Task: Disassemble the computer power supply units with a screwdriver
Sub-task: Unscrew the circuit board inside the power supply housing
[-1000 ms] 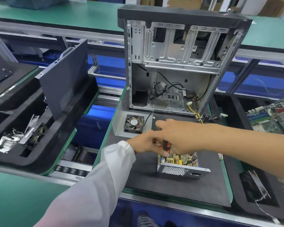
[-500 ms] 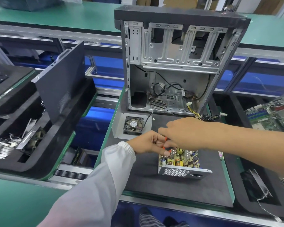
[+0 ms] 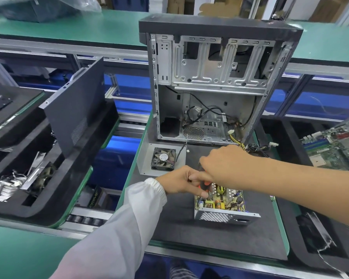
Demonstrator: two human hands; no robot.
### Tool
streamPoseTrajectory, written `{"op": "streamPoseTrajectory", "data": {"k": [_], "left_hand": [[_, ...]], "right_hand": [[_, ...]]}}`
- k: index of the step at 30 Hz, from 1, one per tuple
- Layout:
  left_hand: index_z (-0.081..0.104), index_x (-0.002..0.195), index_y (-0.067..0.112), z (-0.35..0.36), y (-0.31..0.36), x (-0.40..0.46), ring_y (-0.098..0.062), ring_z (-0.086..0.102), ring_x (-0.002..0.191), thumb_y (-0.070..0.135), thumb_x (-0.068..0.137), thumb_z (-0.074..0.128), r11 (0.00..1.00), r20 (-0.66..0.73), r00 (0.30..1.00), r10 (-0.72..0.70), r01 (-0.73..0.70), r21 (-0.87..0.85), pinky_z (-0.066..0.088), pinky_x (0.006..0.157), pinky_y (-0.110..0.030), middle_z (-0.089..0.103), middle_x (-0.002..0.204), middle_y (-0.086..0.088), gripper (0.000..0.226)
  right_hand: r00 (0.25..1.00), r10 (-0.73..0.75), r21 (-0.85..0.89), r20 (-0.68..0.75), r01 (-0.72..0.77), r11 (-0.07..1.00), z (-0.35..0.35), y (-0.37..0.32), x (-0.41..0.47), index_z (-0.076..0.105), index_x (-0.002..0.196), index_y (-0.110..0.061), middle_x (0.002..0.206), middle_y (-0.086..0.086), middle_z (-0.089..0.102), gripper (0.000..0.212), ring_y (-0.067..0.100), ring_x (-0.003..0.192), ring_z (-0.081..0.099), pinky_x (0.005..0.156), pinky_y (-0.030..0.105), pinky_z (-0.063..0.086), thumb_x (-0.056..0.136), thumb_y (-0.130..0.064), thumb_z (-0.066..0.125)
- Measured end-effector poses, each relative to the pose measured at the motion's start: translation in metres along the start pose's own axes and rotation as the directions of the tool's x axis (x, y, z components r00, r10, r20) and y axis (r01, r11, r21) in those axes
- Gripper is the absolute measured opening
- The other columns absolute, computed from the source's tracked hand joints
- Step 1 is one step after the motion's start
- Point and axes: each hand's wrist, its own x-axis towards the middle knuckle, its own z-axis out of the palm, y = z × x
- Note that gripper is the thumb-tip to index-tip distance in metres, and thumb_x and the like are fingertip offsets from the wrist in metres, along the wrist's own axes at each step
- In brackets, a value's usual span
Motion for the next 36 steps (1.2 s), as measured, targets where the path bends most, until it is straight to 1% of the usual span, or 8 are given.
{"op": "streamPoseTrajectory", "data": {"k": [2,5,11,15,18,22,25,36], "left_hand": [[0.075,0.107,0.018,0.002,-0.001,0.002,-0.008,0.046,0.056,-0.009,0.082,0.069,1.000,-0.042,0.999,-0.015,0.015,-0.012,0.043,0.067,-0.024,0.032,0.050,0.001,0.037],[0.069,0.074,0.016,0.002,-0.002,0.004,-0.027,0.041,0.057,-0.008,0.081,0.071,1.000,-0.031,1.000,0.006,-0.007,-0.010,0.038,0.084,-0.041,0.053,0.058,0.016,0.025],[0.071,0.079,0.036,0.002,0.005,-0.004,-0.013,0.041,0.057,-0.005,0.082,0.072,1.000,-0.013,1.000,0.027,-0.027,0.002,0.035,0.062,-0.014,0.036,0.061,-0.030,0.041],[0.069,0.077,0.013,0.007,0.005,-0.005,-0.030,0.027,0.063,0.003,0.080,0.077,0.998,-0.065,0.996,-0.059,0.060,0.013,0.024,0.057,-0.026,0.037,0.063,-0.018,0.014],[0.063,0.065,0.020,0.009,-0.001,-0.003,-0.030,0.030,0.059,0.010,0.079,0.077,0.998,-0.063,0.996,-0.064,0.064,0.005,0.023,0.059,-0.035,0.040,0.059,-0.016,0.023],[0.051,0.099,0.029,0.010,0.001,-0.002,0.002,0.033,0.043,-0.002,0.086,0.068,0.999,0.002,0.999,-0.044,0.044,0.026,0.027,0.053,-0.006,0.030,0.045,0.019,0.037],[0.031,0.068,0.026,0.010,0.001,-0.001,-0.017,0.019,0.051,0.003,0.083,0.073,0.998,-0.044,0.998,-0.050,0.051,0.040,0.016,0.061,-0.038,0.021,0.049,0.014,0.050],[0.075,0.089,0.023,0.004,0.006,-0.005,-0.036,0.015,0.059,0.010,0.083,0.076,0.998,-0.052,0.997,-0.062,0.062,-0.003,0.015,0.054,-0.032,0.029,0.058,-0.025,0.014]], "right_hand": [[0.999,-0.029,-0.010,0.021,0.029,1.000,0.001,-0.003,0.000,0.052,0.108,-0.013,0.097,0.008,0.060,0.053,0.029,0.087,0.061,0.049,0.031,0.022,0.099,-0.056,0.023],[0.992,-0.105,0.026,0.077,0.103,0.994,0.000,-0.003,-0.001,0.044,0.117,-0.018,0.107,0.007,0.058,0.034,0.029,0.093,0.061,0.056,0.031,0.030,0.100,-0.047,0.035],[0.970,-0.171,0.103,0.171,0.155,0.983,-0.007,-0.007,-0.004,0.039,0.132,-0.024,0.106,0.004,0.035,0.039,0.024,0.096,0.044,0.059,0.032,0.032,0.095,-0.018,0.051],[0.942,-0.229,0.213,0.246,0.178,0.961,-0.012,-0.004,-0.007,0.044,0.125,-0.027,0.095,-0.003,0.026,0.035,0.018,0.082,0.039,0.053,0.028,0.029,0.093,-0.018,0.055],[0.966,-0.072,0.224,0.250,0.014,0.974,-0.013,-0.005,-0.010,0.044,0.119,-0.016,0.092,0.001,0.038,0.052,0.022,0.079,0.047,0.064,0.032,0.037,0.088,-0.058,0.053],[0.993,0.035,0.035,0.117,-0.039,0.999,-0.006,-0.012,-0.007,0.055,0.104,-0.011,0.101,0.009,0.061,0.049,0.031,0.094,0.061,0.064,0.033,0.036,0.100,-0.053,0.031],[0.990,-0.019,0.050,0.142,0.012,0.999,-0.004,-0.014,-0.006,0.052,0.112,-0.012,0.104,0.009,0.062,0.040,0.030,0.095,0.061,0.063,0.033,0.035,0.102,-0.044,0.031],[0.981,-0.156,0.170,0.112,0.136,0.976,0.000,-0.011,-0.011,0.045,0.126,-0.023,0.113,0.007,0.034,0.038,0.018,0.088,0.028,0.052,0.026,0.022,0.090,-0.011,0.054]]}}
